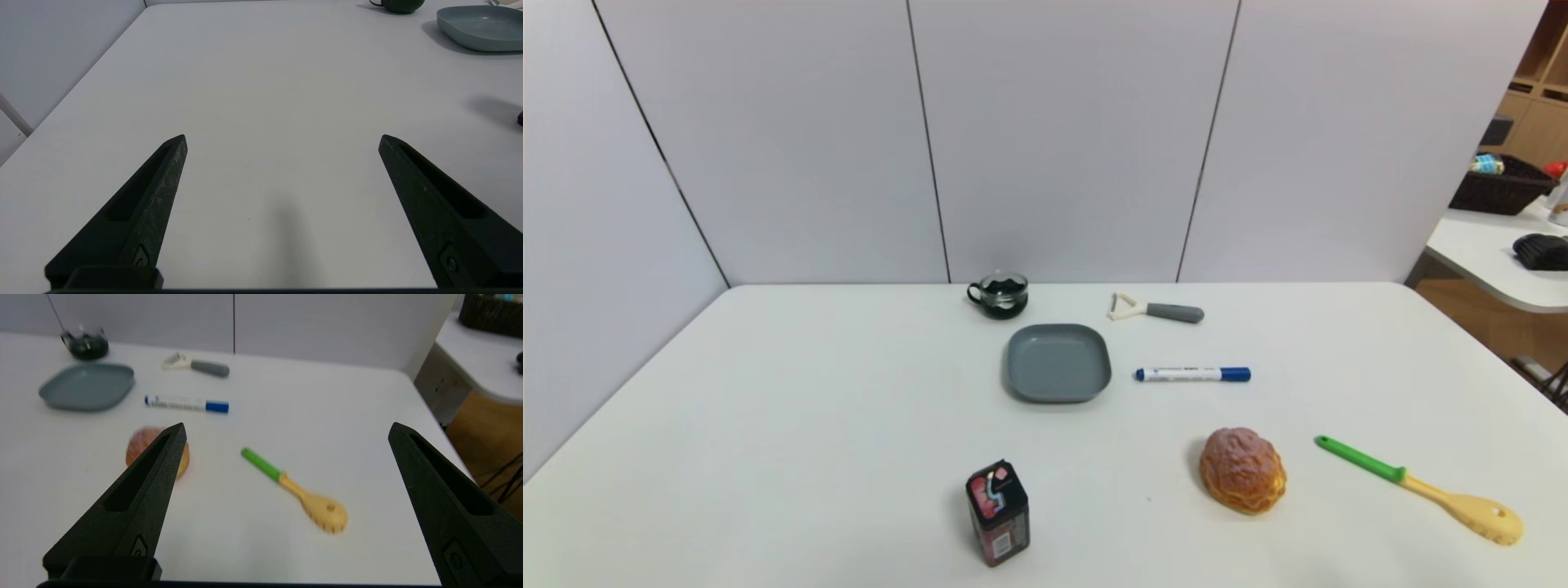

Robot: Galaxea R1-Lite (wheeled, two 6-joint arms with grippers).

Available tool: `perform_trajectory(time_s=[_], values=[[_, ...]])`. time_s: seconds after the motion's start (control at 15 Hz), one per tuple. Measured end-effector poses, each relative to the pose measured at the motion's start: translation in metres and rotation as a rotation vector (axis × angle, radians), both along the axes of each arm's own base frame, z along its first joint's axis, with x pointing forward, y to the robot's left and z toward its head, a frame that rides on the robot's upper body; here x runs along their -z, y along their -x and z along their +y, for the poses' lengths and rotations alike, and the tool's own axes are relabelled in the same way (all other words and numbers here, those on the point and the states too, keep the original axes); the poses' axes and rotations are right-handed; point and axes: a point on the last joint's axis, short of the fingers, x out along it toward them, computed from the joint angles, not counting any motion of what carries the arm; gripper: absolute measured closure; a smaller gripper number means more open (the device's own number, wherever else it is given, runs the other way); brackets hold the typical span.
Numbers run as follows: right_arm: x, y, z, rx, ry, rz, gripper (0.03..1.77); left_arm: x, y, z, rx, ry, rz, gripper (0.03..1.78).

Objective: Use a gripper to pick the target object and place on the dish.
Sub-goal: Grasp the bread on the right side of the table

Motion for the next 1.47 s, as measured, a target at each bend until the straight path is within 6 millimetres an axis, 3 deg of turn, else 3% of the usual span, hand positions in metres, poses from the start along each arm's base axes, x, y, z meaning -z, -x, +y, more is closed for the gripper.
perform_trajectory(time_s=[0.27, 0.47, 0.6, 0.87, 1.2, 1.47], values=[[-0.11, -0.054, 0.011, -0.065, -0.01, -0.115, 0.09, 0.0, 0.0, 0.0, 0.0, 0.0, 0.0, 0.12], [-0.17, -0.104, 0.027, -0.119, 0.021, -0.173, 0.09, 0.0, 0.0, 0.0, 0.0, 0.0, 0.0, 0.12], [-0.191, -0.133, 0.039, -0.166, 0.054, -0.15, 0.09, 0.0, 0.0, 0.0, 0.0, 0.0, 0.0, 0.12], [-0.184, -0.162, 0.059, -0.267, 0.143, 0.238, 0.09, 0.0, 0.0, 0.0, -0.001, 0.0, 0.0, 0.12], [-0.133, -0.175, 0.08, -0.389, 0.274, 0.842, 0.09, 0.0, 0.0, 0.0, -0.001, 0.0, 0.0, 0.12], [-0.114, -0.185, 0.09, -0.486, 0.27, 1.038, 0.09, 0.0, 0.0, 0.0, 0.0, 0.0, 0.0, 0.12]])
